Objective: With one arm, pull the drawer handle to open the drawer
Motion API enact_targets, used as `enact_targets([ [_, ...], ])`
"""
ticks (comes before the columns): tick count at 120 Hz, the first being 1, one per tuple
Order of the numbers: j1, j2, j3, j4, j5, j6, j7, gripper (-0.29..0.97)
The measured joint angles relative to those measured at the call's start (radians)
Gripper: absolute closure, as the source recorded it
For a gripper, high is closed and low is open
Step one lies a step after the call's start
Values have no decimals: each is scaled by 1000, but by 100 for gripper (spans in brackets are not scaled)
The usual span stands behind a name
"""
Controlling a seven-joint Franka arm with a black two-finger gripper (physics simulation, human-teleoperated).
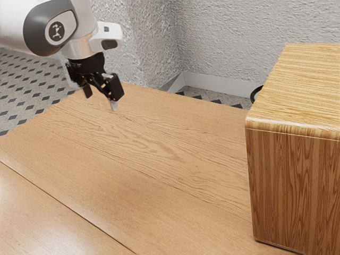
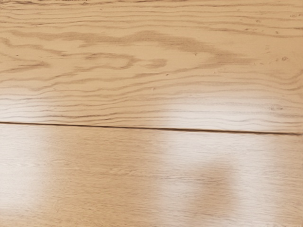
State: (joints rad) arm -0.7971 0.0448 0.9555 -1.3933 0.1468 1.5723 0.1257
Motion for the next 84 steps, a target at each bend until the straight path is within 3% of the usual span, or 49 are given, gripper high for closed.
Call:
enact_targets([
  [18,15,-3,4,13,-6,0,13,0],
  [29,12,-39,-1,171,-17,-27,20,0],
  [38,29,-51,-13,219,-38,-46,26,0],
  [84,89,-57,4,170,-92,-83,69,0],
])
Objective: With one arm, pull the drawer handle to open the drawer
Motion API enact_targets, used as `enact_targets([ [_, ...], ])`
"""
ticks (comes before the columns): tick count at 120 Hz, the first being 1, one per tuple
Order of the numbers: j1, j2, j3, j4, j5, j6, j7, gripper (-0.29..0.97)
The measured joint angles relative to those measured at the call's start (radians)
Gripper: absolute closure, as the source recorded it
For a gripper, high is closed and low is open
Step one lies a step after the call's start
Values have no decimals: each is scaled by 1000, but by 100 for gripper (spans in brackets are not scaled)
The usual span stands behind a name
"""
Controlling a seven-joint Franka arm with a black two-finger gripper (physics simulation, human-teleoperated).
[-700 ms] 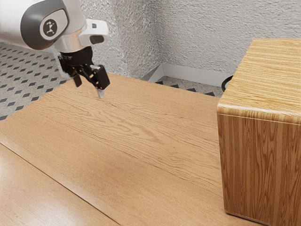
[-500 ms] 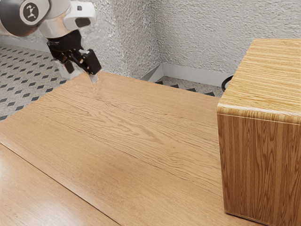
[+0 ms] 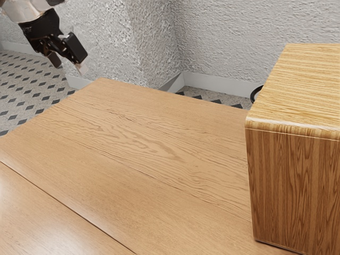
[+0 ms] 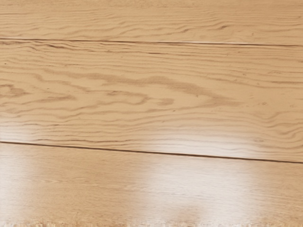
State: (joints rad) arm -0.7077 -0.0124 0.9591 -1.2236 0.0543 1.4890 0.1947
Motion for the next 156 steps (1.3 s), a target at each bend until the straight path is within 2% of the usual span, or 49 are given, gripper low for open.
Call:
enact_targets([
  [12,20,6,3,-78,-27,-17,-9,0],
  [34,52,5,-13,-113,15,-52,-93,0],
  [44,82,15,-28,-117,18,-26,-119,0],
  [56,126,64,-46,-81,-32,25,-131,0],
  [61,114,98,-69,-44,-51,41,-135,0],
  [64,125,123,-123,-21,-68,49,-137,0],
  [69,209,151,-290,5,-91,61,-140,0],
  [73,354,164,-482,15,-104,68,-143,0],
  [77,476,170,-622,20,-114,74,-145,0],
  [82,568,171,-711,23,-123,81,-148,0],
  [89,629,173,-764,33,-134,88,-153,0],
  [100,647,206,-792,86,-170,101,-158,0],
  [110,648,257,-806,142,-230,124,-162,0],
  [118,632,272,-808,141,-272,142,-165,0],
  [134,611,304,-808,149,-314,163,-154,0],
  [156,618,438,-809,311,-415,195,-121,0],
])
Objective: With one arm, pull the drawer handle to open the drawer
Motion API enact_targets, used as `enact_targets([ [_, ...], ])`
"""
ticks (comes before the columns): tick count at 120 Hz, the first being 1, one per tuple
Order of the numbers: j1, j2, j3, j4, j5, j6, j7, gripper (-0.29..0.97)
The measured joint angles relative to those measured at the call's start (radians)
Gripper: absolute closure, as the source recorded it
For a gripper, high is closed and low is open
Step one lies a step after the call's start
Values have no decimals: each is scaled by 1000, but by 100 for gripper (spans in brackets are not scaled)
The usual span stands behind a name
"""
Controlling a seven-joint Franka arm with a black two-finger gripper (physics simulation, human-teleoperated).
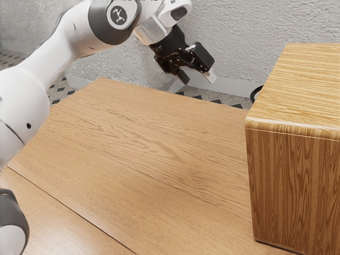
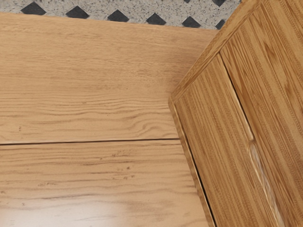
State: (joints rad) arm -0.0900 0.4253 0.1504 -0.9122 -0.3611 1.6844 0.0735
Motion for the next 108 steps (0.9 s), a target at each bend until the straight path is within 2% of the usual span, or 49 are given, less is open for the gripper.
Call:
enact_targets([
  [34,-33,46,4,21,-138,47,42,0],
  [57,-50,23,13,-20,-156,58,61,0],
  [79,-80,-52,54,-160,-149,63,73,0],
  [94,-90,-54,60,-154,-162,64,80,0],
  [108,-90,-46,55,-144,-202,66,86,0],
])
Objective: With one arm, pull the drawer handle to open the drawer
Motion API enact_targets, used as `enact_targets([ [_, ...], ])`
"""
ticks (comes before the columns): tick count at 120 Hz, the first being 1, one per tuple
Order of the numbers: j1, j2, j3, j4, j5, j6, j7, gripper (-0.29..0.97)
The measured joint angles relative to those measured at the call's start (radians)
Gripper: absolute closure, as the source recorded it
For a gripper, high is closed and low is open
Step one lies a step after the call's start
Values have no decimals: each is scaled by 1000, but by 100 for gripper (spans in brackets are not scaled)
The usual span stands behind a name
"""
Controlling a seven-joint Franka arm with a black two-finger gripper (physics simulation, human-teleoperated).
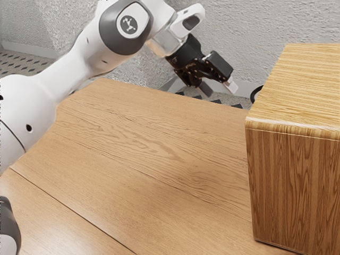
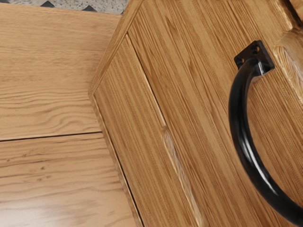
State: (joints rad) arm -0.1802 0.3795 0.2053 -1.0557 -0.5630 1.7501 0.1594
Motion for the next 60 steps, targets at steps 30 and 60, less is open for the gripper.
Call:
enact_targets([
  [30,-1,5,-23,-2,-57,12,10,0],
  [60,-1,17,-29,-6,-70,20,16,0],
])
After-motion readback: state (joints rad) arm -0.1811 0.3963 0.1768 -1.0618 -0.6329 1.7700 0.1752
